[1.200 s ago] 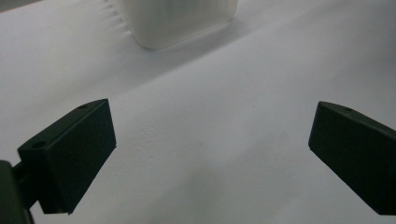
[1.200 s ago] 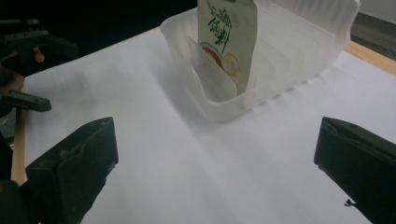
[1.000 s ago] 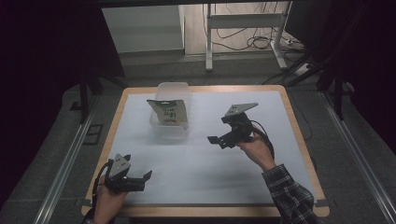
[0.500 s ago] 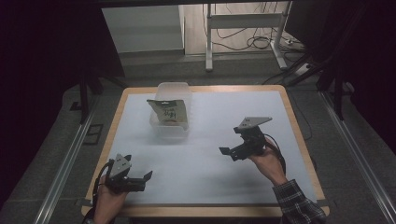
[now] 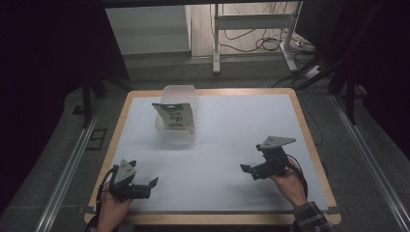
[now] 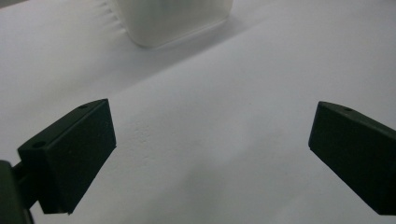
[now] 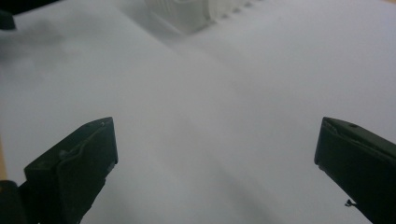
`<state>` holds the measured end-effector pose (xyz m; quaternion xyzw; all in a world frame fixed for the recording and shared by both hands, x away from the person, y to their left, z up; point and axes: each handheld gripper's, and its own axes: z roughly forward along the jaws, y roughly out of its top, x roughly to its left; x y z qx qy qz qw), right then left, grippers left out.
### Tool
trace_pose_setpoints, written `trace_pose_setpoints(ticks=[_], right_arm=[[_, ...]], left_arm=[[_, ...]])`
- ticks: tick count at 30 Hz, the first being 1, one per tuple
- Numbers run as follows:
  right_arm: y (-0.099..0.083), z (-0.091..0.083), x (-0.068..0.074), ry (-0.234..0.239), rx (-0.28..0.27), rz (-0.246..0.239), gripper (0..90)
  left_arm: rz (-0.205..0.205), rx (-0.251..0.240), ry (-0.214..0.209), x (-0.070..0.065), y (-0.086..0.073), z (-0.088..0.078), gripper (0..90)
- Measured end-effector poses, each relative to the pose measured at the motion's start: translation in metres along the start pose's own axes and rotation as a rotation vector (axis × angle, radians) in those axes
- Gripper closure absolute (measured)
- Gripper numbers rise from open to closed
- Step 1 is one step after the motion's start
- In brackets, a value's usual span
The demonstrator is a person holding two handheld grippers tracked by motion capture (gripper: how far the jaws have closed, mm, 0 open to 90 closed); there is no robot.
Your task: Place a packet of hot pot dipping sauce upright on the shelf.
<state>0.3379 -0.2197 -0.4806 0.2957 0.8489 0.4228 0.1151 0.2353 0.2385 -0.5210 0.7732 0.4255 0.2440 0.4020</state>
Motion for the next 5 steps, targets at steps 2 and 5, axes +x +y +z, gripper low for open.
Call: trace_pose_setpoints(ticks=[2, 5], right_arm=[[-0.0052, 0.0014, -0.0023, 0.001, 0.016, 0.013, 0.0], [-0.0069, 0.0026, -0.0047, 0.007, 0.017, 0.025, 0.0]], left_arm=[[0.0, 0.001, 0.001, 0.0, 0.0002, 0.0002, 0.5], [-0.001, 0.0, 0.001, -0.0002, 0.0005, 0.0004, 0.5]])
